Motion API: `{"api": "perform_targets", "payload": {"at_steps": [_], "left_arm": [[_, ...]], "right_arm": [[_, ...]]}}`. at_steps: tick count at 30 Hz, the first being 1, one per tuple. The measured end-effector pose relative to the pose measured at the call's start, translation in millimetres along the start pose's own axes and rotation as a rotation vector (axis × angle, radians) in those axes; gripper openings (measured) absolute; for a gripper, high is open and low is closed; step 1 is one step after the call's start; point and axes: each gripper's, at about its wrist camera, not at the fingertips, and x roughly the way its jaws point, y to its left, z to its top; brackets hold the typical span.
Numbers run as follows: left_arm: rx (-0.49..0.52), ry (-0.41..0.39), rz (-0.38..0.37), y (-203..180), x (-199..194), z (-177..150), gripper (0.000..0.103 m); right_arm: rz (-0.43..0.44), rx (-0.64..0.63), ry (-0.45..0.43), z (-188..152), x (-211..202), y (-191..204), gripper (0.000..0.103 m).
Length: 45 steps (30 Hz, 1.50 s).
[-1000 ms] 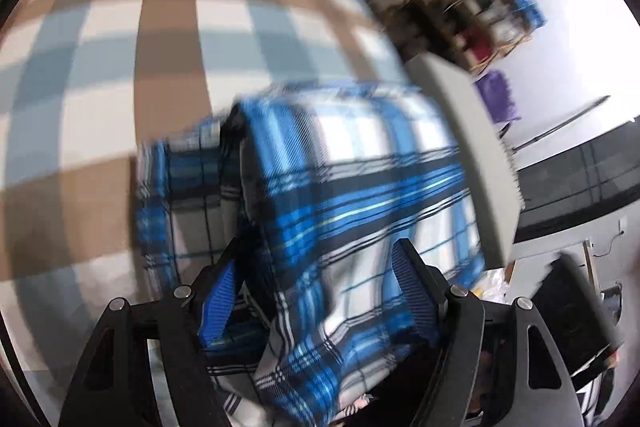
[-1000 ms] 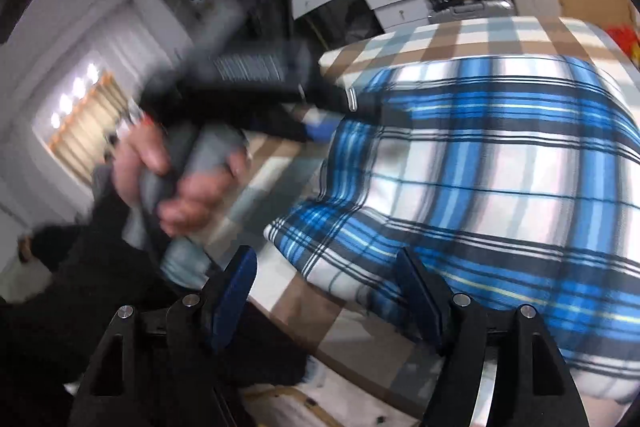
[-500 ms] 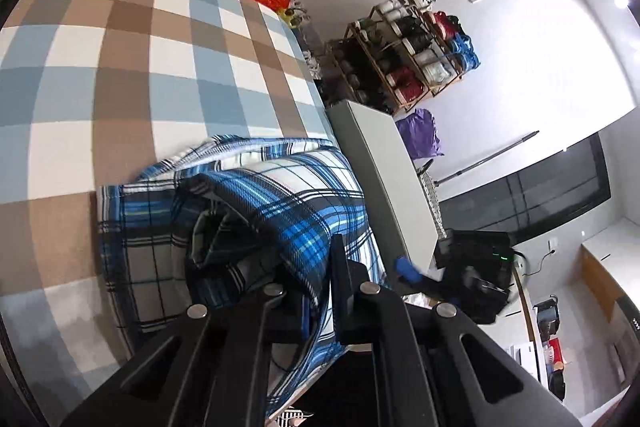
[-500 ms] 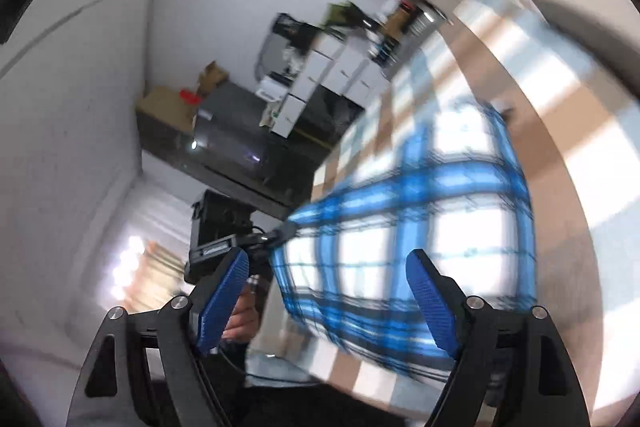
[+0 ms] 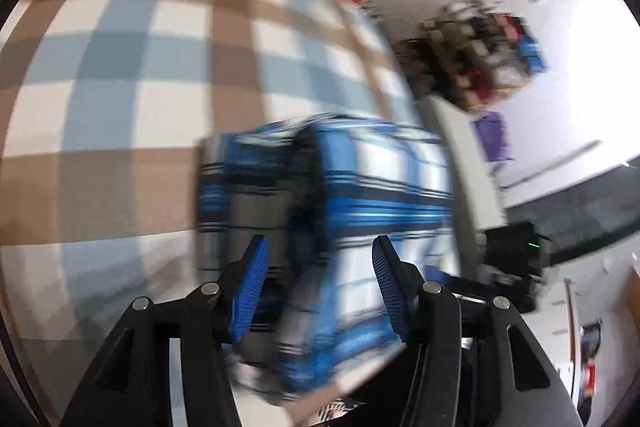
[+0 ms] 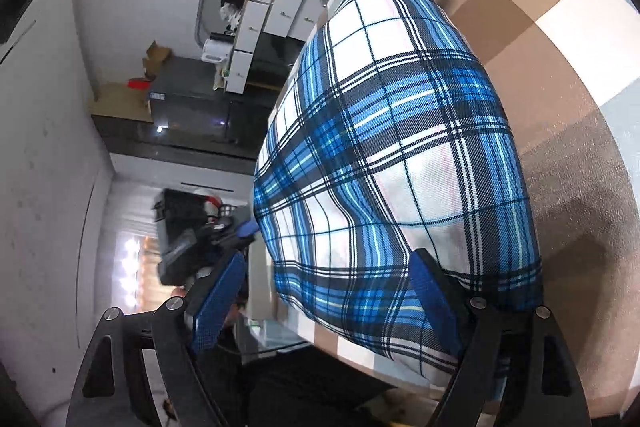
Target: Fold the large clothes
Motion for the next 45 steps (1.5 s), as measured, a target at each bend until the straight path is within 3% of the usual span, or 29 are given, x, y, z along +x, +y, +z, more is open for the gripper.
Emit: {"api": "perform_targets", "payload": {"at_steps": [3, 5, 6, 9, 11, 13, 16, 17, 19, 24, 26, 27, 29, 35, 41, 45], "left_arm": [[0.146, -0.043, -0.023, -39, -4, -9, 0.048], [0.240, -0.026, -0.048, -62, 7, -16, 0.048], [0.268, 0.003, -0.023, -67, 21, -19, 0.048], [0.250, 0.096, 0.144, -49, 69, -19, 0.047], [0.226, 0.157, 0.195, -32, 86, -21, 0.047], [0.234, 0.124, 0.193, -30, 83, -26, 0.047], [0.261, 0.113, 0.235, -30, 80, -33, 0.047], [0.261, 0.112, 0.236, -31, 81, -34, 0.047], [0.255, 0.113, 0.233, -30, 80, -35, 0.047], [0.258, 0.085, 0.228, -27, 73, -42, 0.047], [0.268, 0.072, 0.230, -27, 72, -44, 0.047], [0.273, 0.064, 0.230, -26, 72, -45, 0.047], [0.276, 0.046, 0.222, -25, 69, -51, 0.047], [0.274, 0.043, 0.237, -27, 69, -52, 0.047], [0.314, 0.039, 0.310, -36, 70, -55, 0.048], [0.314, 0.035, 0.313, -35, 70, -56, 0.048]], "right_arm": [[-0.008, 0.000, -0.005, 2, 3, -1, 0.085], [-0.006, 0.005, -0.008, 2, 2, -1, 0.085], [-0.002, 0.006, -0.009, 2, 2, -3, 0.085], [0.017, 0.008, -0.010, 3, -1, -6, 0.085], [0.015, 0.001, -0.007, 1, -4, -5, 0.085], [0.011, -0.041, -0.022, -1, -11, 4, 0.086], [-0.034, -0.178, -0.134, 2, -28, 40, 0.086], [-0.065, -0.239, -0.158, 5, -30, 55, 0.086], [-0.215, -0.365, -0.163, 15, -23, 89, 0.086], [-0.595, -0.523, -0.066, 49, 26, 128, 0.084], [-0.707, -0.528, 0.008, 63, 50, 122, 0.074], [-0.773, -0.530, 0.050, 69, 63, 116, 0.062], [-0.858, -0.532, 0.106, 76, 78, 99, 0.058], [-0.975, -0.569, 0.177, 81, 108, 69, 0.059], [-0.950, -0.574, 0.181, 82, 111, 60, 0.059], [-0.918, -0.600, 0.171, 80, 101, 66, 0.059]]}}
